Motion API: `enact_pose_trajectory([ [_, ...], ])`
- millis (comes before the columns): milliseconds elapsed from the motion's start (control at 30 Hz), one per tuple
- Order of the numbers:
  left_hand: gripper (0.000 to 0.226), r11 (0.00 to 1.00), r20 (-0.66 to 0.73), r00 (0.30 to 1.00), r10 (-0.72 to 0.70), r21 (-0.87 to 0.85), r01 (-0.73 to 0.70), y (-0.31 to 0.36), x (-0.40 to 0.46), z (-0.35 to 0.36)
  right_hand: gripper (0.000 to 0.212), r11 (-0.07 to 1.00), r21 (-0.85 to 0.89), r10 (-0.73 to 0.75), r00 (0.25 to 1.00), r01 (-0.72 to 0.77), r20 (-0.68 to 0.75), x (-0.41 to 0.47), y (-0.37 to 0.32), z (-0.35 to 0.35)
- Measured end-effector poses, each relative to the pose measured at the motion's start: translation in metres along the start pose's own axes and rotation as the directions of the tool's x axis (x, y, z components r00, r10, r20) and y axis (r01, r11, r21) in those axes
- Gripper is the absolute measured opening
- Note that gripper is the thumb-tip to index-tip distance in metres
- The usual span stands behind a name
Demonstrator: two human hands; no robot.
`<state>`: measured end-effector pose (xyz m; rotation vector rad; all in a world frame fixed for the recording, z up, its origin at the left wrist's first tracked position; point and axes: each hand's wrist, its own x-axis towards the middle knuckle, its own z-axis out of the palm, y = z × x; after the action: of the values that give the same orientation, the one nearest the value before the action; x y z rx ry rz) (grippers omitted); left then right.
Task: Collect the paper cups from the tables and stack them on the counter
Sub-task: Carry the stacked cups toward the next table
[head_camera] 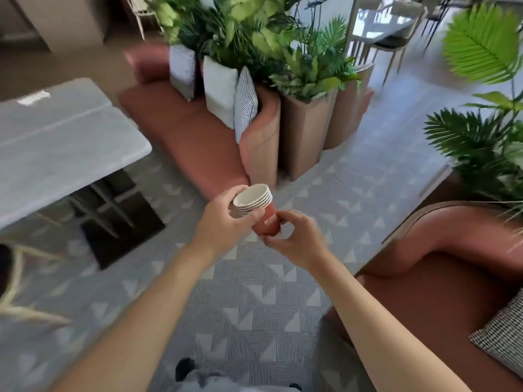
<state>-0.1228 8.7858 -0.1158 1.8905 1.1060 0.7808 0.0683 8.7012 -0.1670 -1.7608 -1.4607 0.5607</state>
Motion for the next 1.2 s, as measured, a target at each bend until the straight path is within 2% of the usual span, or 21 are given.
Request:
enact_pose_trajectory([
  [100,0.055,1.000,-0.027,1.000,-0.001,-0.004,0.001,-0.003,0.002,-0.012,0.052,1.000,-0.021,-0.020,1.000,0.020,0.012,0.010,-0.012,0.006],
  [233,0.068,1.000,-0.025,1.000,0.014,-0.023,-0.015,-0.012,0.013,-0.038,0.056,0.999,-0.043,-0.019,1.000,0.019,0.000,0.026,-0.034,0.022],
  [367,0.063,0.997,-0.007,1.000,0.020,-0.068,-0.021,-0.034,0.026,-0.077,0.054,0.998,-0.063,-0.012,1.000,0.012,-0.013,0.044,-0.064,0.052],
  [600,0.075,0.995,-0.002,0.998,0.055,-0.086,-0.055,-0.086,0.051,-0.163,0.051,0.995,-0.100,-0.026,0.999,0.024,-0.023,0.084,-0.127,0.118],
  [800,0.076,0.994,-0.075,0.996,0.052,-0.093,-0.059,-0.133,0.060,-0.260,0.055,0.988,-0.108,-0.113,0.993,0.114,0.014,0.124,-0.202,0.191],
  [933,0.078,0.994,-0.137,0.990,0.031,-0.099,-0.044,-0.161,0.056,-0.316,0.039,0.972,-0.129,-0.190,0.981,0.194,0.041,0.146,-0.239,0.237],
  [1067,0.079,0.991,-0.200,0.979,-0.028,-0.131,0.002,-0.192,0.045,-0.362,0.040,0.966,-0.089,-0.238,0.968,0.245,0.081,0.163,-0.267,0.284],
  [1200,0.075,0.984,-0.285,0.953,-0.101,-0.170,0.053,-0.222,0.026,-0.402,0.029,0.947,-0.075,-0.295,0.938,0.313,0.184,0.174,-0.298,0.328],
])
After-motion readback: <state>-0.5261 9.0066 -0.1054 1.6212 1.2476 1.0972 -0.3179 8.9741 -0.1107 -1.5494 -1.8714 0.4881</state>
